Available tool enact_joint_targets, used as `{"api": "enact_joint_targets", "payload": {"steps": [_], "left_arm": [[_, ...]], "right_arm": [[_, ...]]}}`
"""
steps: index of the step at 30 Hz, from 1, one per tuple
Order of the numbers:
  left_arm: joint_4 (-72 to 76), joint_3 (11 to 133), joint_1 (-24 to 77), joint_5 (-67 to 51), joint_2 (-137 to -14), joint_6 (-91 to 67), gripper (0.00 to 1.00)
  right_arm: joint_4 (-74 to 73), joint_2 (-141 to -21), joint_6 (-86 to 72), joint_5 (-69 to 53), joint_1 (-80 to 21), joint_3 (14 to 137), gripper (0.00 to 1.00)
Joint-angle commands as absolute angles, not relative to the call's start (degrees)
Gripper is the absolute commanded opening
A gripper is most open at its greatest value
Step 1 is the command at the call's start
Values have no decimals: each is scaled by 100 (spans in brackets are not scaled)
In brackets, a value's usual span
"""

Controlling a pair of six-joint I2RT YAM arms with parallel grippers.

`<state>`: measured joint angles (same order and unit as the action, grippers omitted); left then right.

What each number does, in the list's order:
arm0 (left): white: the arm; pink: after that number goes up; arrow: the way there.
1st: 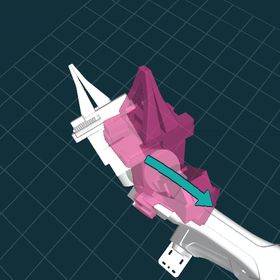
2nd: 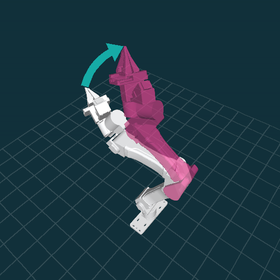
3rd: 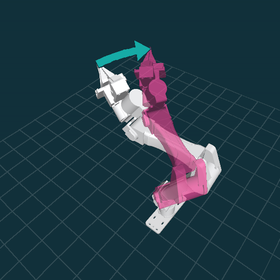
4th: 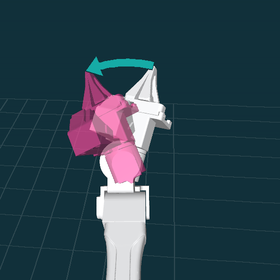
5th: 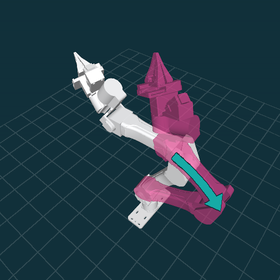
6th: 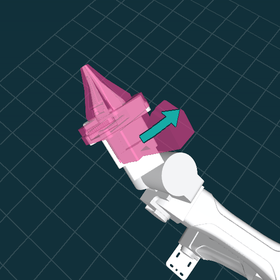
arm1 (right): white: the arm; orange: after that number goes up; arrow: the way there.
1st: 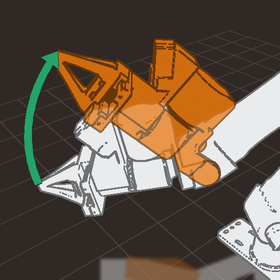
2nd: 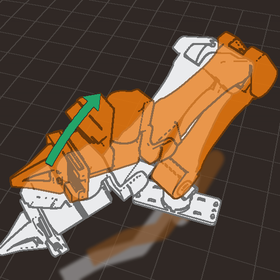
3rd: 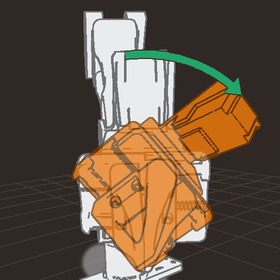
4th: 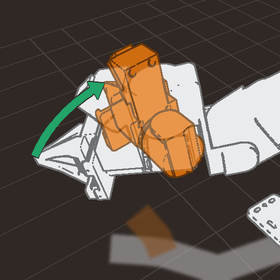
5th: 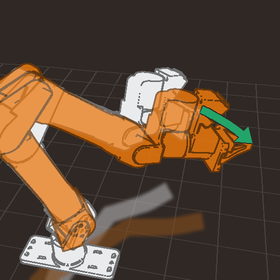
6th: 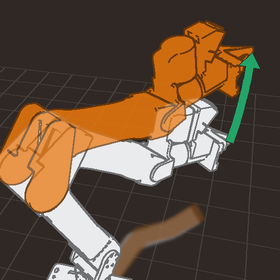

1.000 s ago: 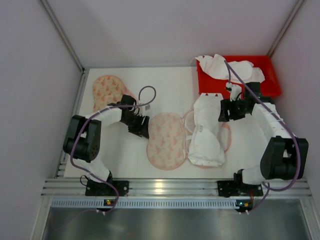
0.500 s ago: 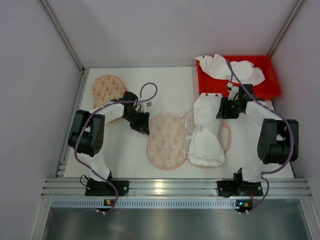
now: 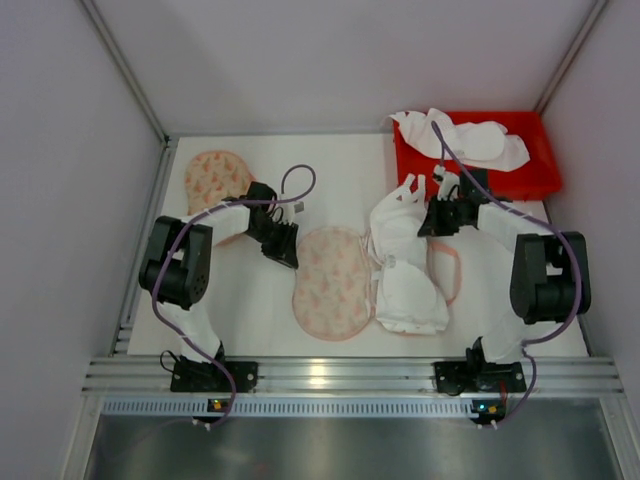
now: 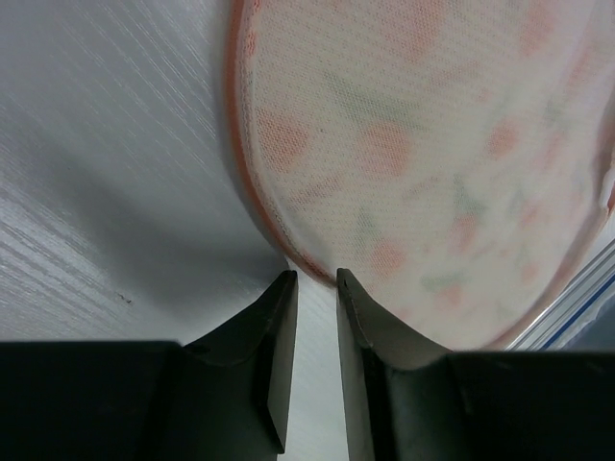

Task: Place the bra in the laundry bag and zip it closed
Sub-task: Move the laundry bag to the center of the board.

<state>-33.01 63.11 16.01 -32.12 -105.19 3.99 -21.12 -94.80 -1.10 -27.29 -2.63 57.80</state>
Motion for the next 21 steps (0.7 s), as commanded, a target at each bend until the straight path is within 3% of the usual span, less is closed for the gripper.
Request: {"api": "enact_joint_targets", "payload": {"steps": [1, 9, 10, 12, 16, 21], "left_arm": [[-3226, 6258, 1617, -2813, -10784, 562, 28], [-3234, 6267, 1617, -2760, -10793, 571, 25], [-3226, 6258, 1617, -2742, -10776, 580, 25], [-3234, 6240, 1617, -2733, -10758, 571, 26], [-3410, 6328, 1608, -2646, -10784, 650, 28], [-3507, 6328, 1486, -2584, -10469, 887, 37]], "right_arm": [[-1749, -9580, -53, -2909, -518, 5959, 1], [-1810, -9765, -61, -2725, -756, 5985, 4], [-1854, -9765, -53, -2707, -756, 6003, 12], [-2073, -9730, 121, -2698, -765, 6082, 20], [-2538, -9502, 316, -2646, -738, 6258, 55], [-2786, -9036, 510, -2575, -589, 6214, 62]]}}
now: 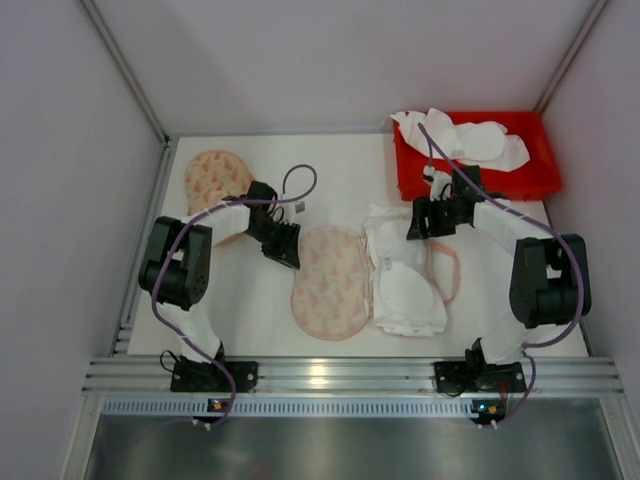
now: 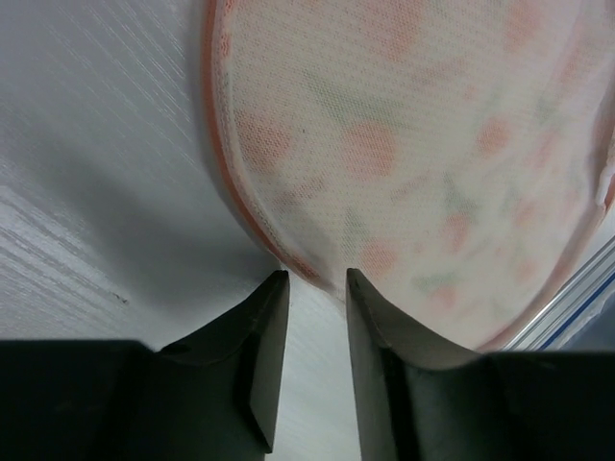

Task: Place the bra in the laundry bag and zip it closed
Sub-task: Move the laundry bag to the center of the board.

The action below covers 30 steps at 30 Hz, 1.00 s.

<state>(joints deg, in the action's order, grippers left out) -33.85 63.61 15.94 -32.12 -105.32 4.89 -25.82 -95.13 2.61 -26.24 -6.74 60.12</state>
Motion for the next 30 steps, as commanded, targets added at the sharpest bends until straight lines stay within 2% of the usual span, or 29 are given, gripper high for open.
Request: {"api": "enact_joint_targets", "payload": {"steps": [1, 4, 7, 13, 20, 24, 30], "left_arm": [[-3507, 6328, 1459, -2601, -10407, 922, 41], [-3507, 6319, 1345, -2663, -10126, 1115, 52], [-3507, 6354, 1345, -2628, -9906, 1204, 55], [-3533, 6679, 1345, -3040, -9774, 1327, 54], [-3516, 8251, 1354, -3577, -10563, 888, 52], [-3524, 8420, 1354, -3674, -10881, 747, 49], [-3524, 8069, 1354, -3639, -10574, 957, 48]], "right_arm": [[-2760, -8992, 492, -2566, -554, 6179, 63], [-2681, -9000, 335, -2558, -431, 6056, 63], [-2470, -9254, 115, -2628, -282, 6055, 61], [-2268, -9466, 35, -2637, -53, 5820, 57], [-2461, -9914, 272, -3489, 97, 5625, 56], [-2487, -10125, 395, -3752, 44, 5634, 44], [-2531, -10002, 615, -4060, -579, 5380, 36]]}}
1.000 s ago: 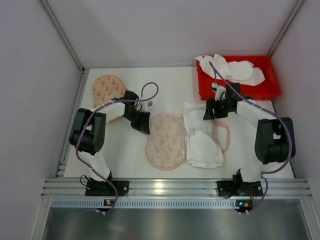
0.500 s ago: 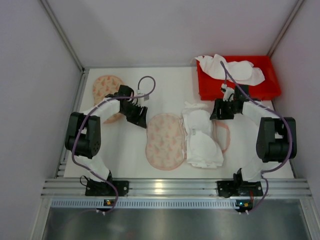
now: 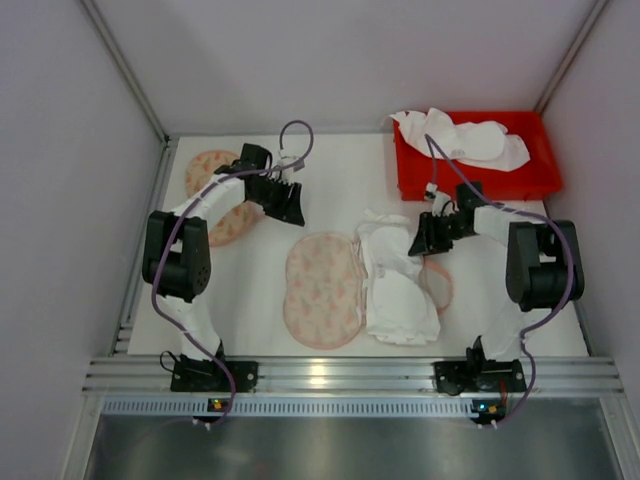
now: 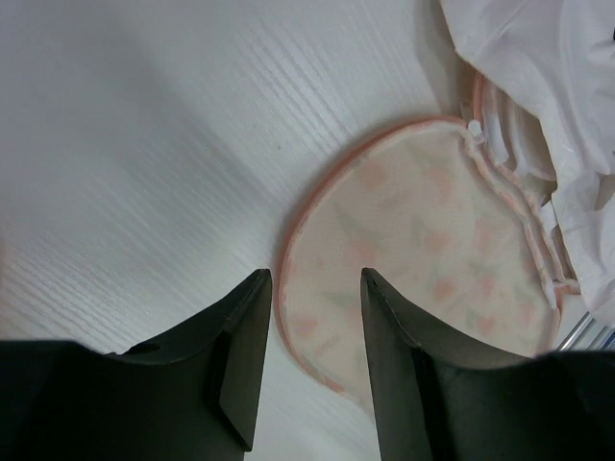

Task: Place the bra in the laundry bag and zip it closed
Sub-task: Move the laundry bag to the center of the board.

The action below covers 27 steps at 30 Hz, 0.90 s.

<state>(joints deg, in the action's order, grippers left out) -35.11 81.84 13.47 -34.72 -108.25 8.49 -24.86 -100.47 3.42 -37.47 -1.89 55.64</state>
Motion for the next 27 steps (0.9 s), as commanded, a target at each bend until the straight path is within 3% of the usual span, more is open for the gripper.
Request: {"api": "enact_joint_targets", "payload": {"steps": [1, 5, 8, 11, 14, 27], "left_arm": [[-3524, 8042, 1354, -3700, -10521, 967, 48], [-3437, 7998, 1354, -3840, -10354, 976, 48], [-3305, 8121, 1388, -3815, -10432, 905, 48], [-3296, 8270, 1572, -3718, -10678, 879, 49], [-3287, 8410, 1889, -3604, -10968, 905, 52], [-3103, 8868, 2803, -2804, -12005, 1089, 55]], "right_arm": [[-2531, -9967, 641, -4104, -693, 5344, 35], [-2575, -9747, 721, -4069, -1413, 5229, 34], [-2654, -9642, 668, -4052, -1617, 5265, 39], [-2777, -9502, 677, -3990, -1591, 5317, 59], [-2847, -9273, 659, -3999, -1451, 5326, 68], [-3559, -8578, 773, -4052, -668, 5599, 73]]}}
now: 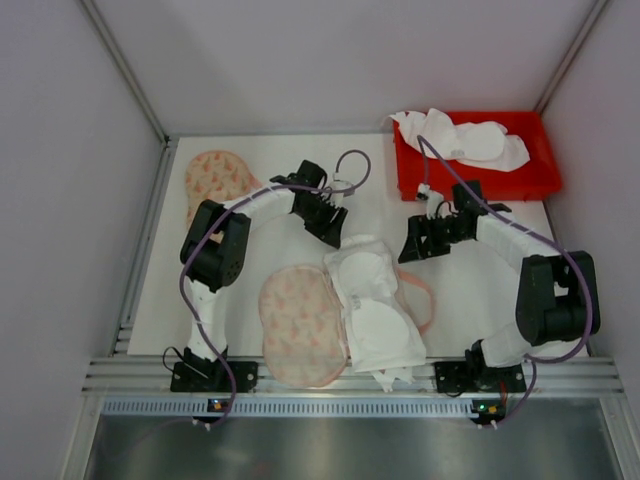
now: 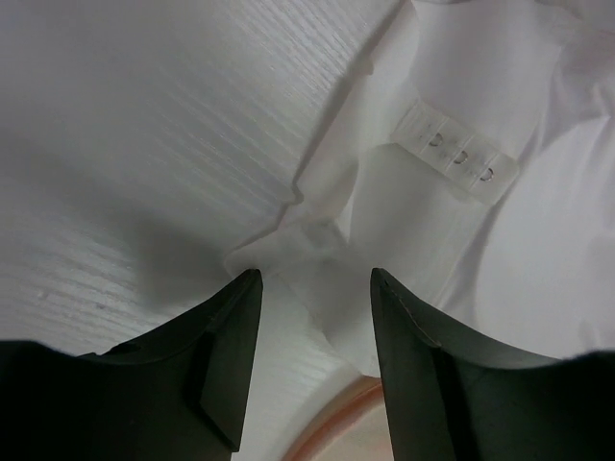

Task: Place the bra in the laundry bag and zip it closed
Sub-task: Move the laundry bag to the center of the board, then adjust the bra in the laundry bag.

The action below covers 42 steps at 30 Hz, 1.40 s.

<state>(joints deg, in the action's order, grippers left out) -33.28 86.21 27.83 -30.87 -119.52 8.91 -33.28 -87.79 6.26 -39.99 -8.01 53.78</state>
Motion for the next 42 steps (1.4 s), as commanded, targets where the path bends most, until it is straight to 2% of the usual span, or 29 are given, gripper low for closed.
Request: {"api": "enact_joint_targets", "payload": {"steps": [1, 13, 28, 32, 33, 35, 36, 39, 40, 42], "left_arm": [[-3094, 8859, 2856, -2682, -12032, 1142, 55], [-3023, 9219, 2892, -2610, -11883, 1239, 55], [-3023, 9141, 3085, -2347, -12410, 1538, 59], [-3015, 8965, 3111, -2189, -12454, 1556, 48], [-3015, 8956, 3111, -2171, -12463, 1564, 39], [-3006, 8956, 3111, -2171, -12437, 1556, 29], [-3023, 8973, 3103, -2171, -12419, 1547, 19], [-3015, 9070, 3103, -2320, -12296, 1529, 3], [-3015, 9070, 3103, -2390, -12183, 1538, 0], [-3015, 9044, 3103, -2548, -12024, 1538, 0]], "right_arm": [[-3586, -8569, 782, -4069, -590, 5590, 73], [-3630, -8402, 817, -4131, -308, 5440, 73], [-3700, -8455, 923, -4140, -141, 5388, 73], [-3700, -8499, 958, -4113, -106, 5379, 72], [-3691, -8508, 958, -4113, -105, 5379, 72], [-3683, -8534, 958, -4113, -88, 5388, 72], [-3683, -8543, 958, -4113, -97, 5396, 71], [-3674, -8561, 932, -4113, -79, 5423, 71], [-3665, -8561, 940, -4105, -79, 5432, 71], [-3665, -8552, 940, -4096, -70, 5432, 71]]}}
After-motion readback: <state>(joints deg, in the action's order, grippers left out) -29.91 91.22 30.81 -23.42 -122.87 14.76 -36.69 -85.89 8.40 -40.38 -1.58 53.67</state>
